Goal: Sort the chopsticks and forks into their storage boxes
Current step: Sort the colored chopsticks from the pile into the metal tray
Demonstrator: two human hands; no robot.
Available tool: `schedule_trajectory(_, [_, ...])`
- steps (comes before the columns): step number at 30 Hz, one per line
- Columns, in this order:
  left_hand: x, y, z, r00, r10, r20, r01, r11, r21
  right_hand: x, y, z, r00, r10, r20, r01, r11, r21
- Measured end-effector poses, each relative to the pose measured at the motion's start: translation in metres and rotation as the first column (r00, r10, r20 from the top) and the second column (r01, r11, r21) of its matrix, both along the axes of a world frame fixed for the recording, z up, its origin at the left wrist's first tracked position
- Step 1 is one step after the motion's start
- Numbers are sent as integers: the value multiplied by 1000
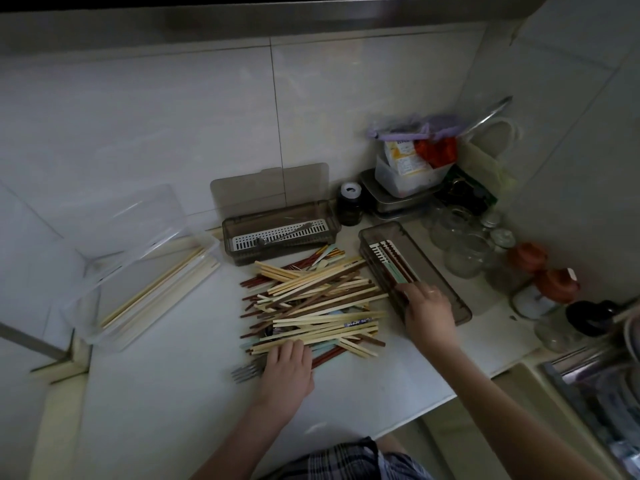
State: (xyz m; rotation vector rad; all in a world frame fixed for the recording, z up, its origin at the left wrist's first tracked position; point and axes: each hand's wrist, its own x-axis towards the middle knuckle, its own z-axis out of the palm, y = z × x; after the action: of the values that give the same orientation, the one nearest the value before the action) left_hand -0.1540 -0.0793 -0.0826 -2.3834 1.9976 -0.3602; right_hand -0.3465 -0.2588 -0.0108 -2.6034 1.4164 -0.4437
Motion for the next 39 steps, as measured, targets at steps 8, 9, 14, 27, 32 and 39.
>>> schedule_trajectory(8, [5, 3, -4, 998, -3, -62, -3, 995, -101, 24, 72, -41, 799, 583, -146, -579, 812, 74])
schedule_trajectory(9, [7, 6, -4, 997, -11, -76, 2, 993, -118, 26, 73, -45, 808, 569, -154, -560, 822, 104])
schedule_trajectory(14, [17, 17, -2, 997, -33, -72, 22, 988, -150, 32, 75, -43, 840, 514, -173, -508, 857, 82])
schedule_trajectory(27, [17, 15, -3, 955, -51, -293, -2, 984, -179, 28, 52, -37, 915, 386, -120, -395, 917, -62])
schedule_trajectory(32, [19, 21, -7, 959, -87, -271, 32, 979, -201, 4, 22, -15, 955, 297, -7, -295, 946, -132])
schedule_trajectory(39, [18, 19, -11, 960, -89, -265, 51, 988, -147, -24, -17, 15, 951, -268, 155, 265, 964, 40])
